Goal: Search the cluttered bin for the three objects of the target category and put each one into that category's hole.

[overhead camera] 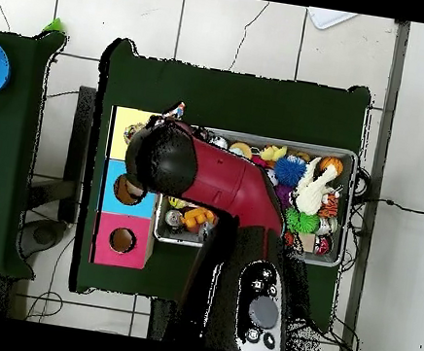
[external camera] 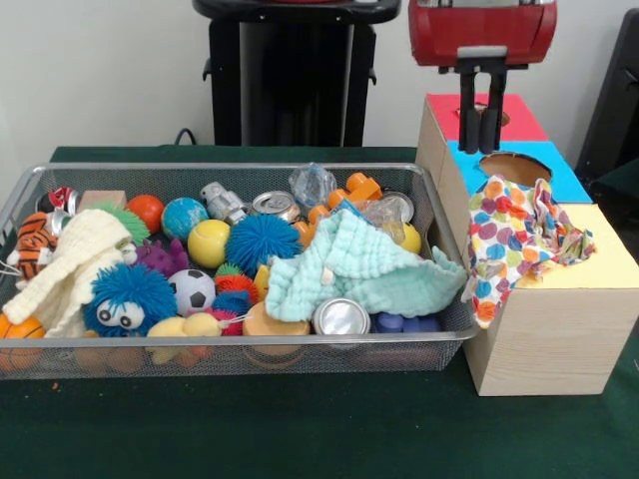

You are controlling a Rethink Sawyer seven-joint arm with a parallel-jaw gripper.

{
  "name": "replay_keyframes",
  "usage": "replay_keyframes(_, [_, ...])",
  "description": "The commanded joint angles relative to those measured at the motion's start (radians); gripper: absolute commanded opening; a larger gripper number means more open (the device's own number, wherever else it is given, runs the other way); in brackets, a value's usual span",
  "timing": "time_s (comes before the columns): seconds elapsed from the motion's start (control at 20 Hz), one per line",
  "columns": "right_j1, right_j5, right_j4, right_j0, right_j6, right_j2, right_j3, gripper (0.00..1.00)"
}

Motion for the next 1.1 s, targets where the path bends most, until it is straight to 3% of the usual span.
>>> replay_keyframes(0.05, [0.059, -0.046, -0.045, -0.031, 0.03, 0.142, 0.142, 0.0])
replay_keyframes(0.6, [0.072, -0.058, 0.001, -0.068, 0.093, 0.227, 0.195, 0.0])
replay_keyframes(1.1, [0.118, -0.12, -0.058, -0.114, 0.057, 0.26, 0.196, 0.0])
